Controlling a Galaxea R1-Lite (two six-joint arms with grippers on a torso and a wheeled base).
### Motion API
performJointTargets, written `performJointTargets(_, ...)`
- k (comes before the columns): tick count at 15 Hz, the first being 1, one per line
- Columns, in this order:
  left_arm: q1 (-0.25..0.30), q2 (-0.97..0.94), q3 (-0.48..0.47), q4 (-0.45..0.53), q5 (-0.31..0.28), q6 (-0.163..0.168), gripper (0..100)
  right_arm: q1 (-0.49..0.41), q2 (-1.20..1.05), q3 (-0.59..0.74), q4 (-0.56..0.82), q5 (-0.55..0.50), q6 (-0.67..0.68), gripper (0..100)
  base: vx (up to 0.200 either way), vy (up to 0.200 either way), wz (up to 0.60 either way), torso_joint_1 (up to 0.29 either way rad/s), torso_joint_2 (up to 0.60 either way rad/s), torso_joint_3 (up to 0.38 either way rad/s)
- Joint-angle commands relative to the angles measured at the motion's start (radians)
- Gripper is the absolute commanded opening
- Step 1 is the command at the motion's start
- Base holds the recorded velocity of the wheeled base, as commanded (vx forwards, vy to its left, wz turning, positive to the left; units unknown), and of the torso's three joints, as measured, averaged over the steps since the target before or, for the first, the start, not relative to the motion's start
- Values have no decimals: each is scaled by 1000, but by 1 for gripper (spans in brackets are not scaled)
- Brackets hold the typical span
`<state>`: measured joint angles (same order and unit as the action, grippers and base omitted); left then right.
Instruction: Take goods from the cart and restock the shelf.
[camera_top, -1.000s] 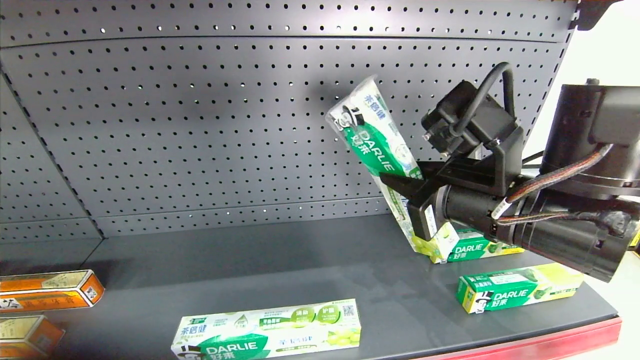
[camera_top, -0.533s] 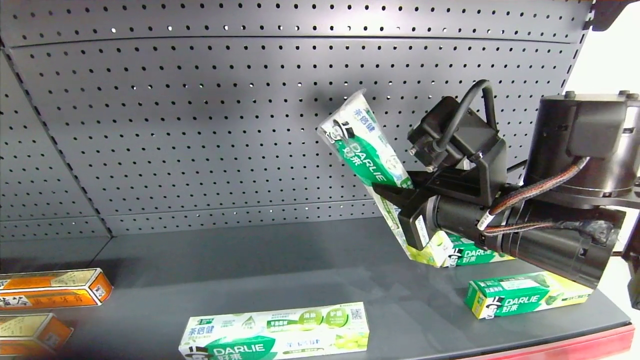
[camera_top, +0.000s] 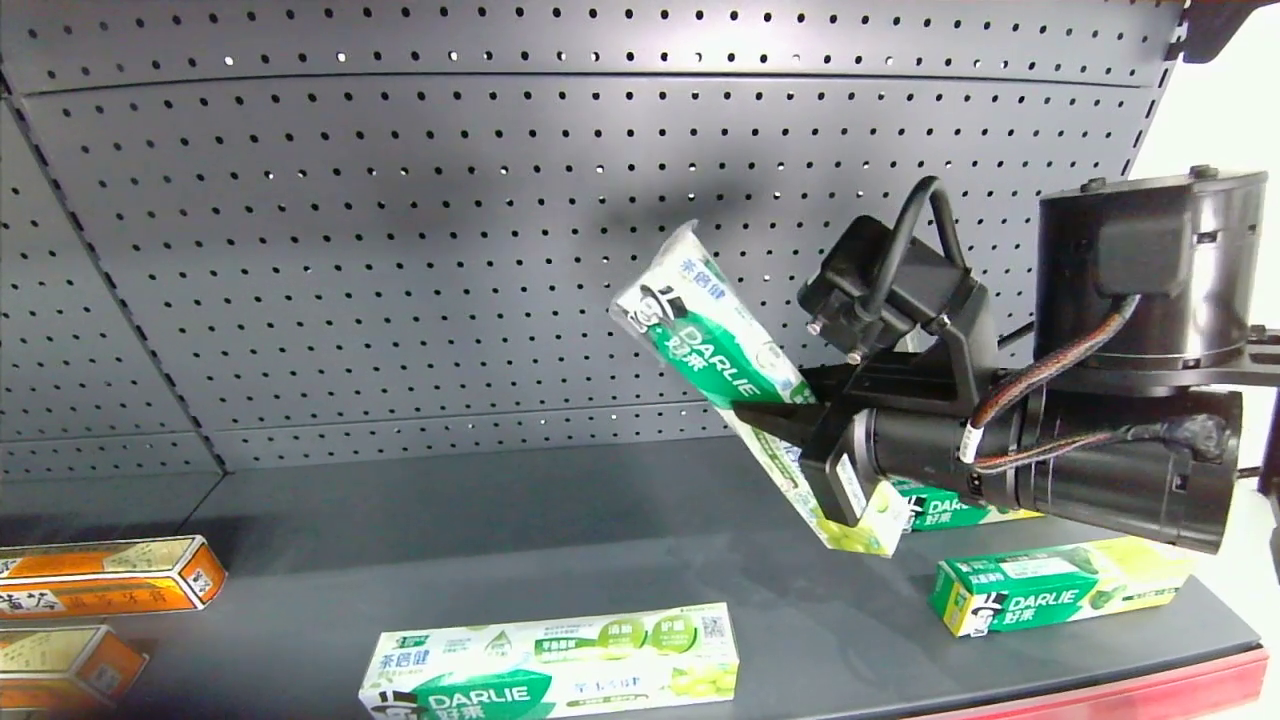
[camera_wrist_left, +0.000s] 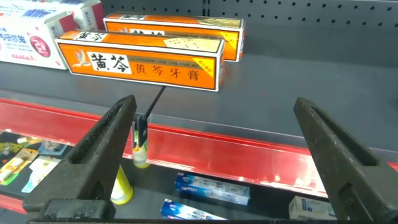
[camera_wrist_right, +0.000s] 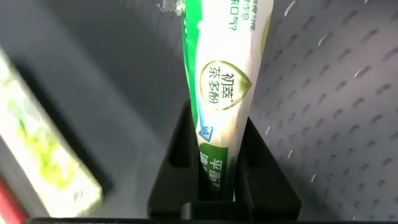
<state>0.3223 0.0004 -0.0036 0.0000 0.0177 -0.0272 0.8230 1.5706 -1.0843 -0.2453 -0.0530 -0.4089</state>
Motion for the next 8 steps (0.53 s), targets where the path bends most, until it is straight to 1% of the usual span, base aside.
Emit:
performJointTargets(1, 0, 0, 1, 0, 1, 0, 100, -21, -4, -45, 64, 36, -28, 0, 0, 0, 0, 0, 0, 0)
performJointTargets(2, 0, 0, 1, 0, 1, 0, 100, -35, -1, -57, 92, 81, -56, 0, 0, 0, 0, 0, 0, 0)
performJointTargets(3, 0, 0, 1, 0, 1, 0, 100, -51, 12, -62, 109, 104, -85, 0, 0, 0, 0, 0, 0, 0)
performJointTargets(5, 0, 0, 1, 0, 1, 0, 100, -54, 29, -60, 110, 113, -103, 0, 0, 0, 0, 0, 0, 0)
performJointTargets(7, 0, 0, 1, 0, 1, 0, 100, -77, 49, -60, 113, 154, -136, 0, 0, 0, 0, 0, 0, 0)
performJointTargets(8, 0, 0, 1, 0, 1, 0, 100, -100, 72, -57, 118, 219, -182, 0, 0, 0, 0, 0, 0, 0)
